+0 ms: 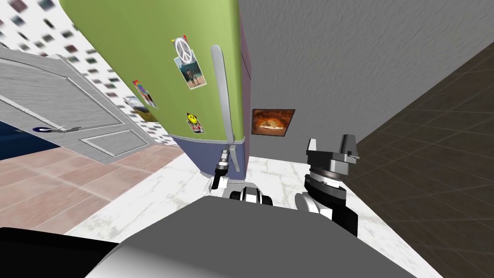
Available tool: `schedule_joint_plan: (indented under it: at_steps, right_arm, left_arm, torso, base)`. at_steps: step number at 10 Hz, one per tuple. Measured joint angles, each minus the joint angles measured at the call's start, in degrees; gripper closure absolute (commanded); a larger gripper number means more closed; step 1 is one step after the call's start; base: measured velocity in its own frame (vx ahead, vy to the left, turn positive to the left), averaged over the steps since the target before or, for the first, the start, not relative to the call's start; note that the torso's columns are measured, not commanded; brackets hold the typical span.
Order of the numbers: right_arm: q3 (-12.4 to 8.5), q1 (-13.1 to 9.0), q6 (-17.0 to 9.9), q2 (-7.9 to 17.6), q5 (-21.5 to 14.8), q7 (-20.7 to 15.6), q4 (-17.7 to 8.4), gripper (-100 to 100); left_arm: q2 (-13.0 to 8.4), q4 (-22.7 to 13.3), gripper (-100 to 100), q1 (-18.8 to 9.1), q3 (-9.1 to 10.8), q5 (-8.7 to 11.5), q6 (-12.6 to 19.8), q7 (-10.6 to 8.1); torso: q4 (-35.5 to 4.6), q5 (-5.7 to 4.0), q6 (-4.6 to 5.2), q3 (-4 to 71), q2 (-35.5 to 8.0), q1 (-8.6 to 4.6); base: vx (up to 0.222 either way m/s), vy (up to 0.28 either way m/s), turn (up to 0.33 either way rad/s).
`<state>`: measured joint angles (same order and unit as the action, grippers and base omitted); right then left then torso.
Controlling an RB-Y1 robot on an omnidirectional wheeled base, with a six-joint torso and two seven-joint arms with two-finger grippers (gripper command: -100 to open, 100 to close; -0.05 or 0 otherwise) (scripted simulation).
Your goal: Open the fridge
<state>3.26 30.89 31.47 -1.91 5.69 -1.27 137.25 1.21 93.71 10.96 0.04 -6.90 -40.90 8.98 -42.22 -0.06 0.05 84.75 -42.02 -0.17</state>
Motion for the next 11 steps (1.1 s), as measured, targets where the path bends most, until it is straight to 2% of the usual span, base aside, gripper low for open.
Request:
schedule_joint_plan:
  at_steps: [2,3,6,7,11]
  right_arm:
    - [0.0,0.0,0.0,0.0,0.0,0.0,0.0,0]
    - [0.0,0.0,0.0,0.0,0.0,0.0,0.0,0]
    - [0.0,0.0,0.0,0.0,0.0,0.0,0.0,0]
    - [0.0,0.0,0.0,0.0,0.0,0.0,0.0,0]
    - [0.0,0.0,0.0,0.0,0.0,0.0,0.0,0]
  left_arm:
    - [-1.2,0.6,100,2.6,-0.13,-0.2,-2.1,-1.79]
    - [-1.2,0.6,-100,2.7,-0.13,-0.2,-2.3,-1.96]
    - [-5.1,2.3,-100,2.7,-0.14,-0.3,-0.4,-1.91]
    - [-6.4,3.2,-100,2.8,0.05,-0.3,1.2,-1.9]
    - [-8.8,6.4,-100,2.3,0.78,-0.3,7.8,-1.72]
  torso:
    - [-0.1,0.08,-0.04,-0.2,-0.2,0.26]
    - [-0.1,0.11,-0.04,-0.2,-0.4,0.34]
    - [0.2,0.17,-0.02,0.1,0.2,0.4]
    - [0.1,0.12,-0.04,0.1,0.2,0.33]
    - [-0.1,0.04,0.03,-0.2,-0.3,0.07]
  base:
    - [0.045,-0.04,0.021]
    - [0.007,-0.016,0.006]
    - [-0.013,-0.03,0.014]
    - [0.002,-0.033,0.017]
    - [0.006,-0.047,0.026]
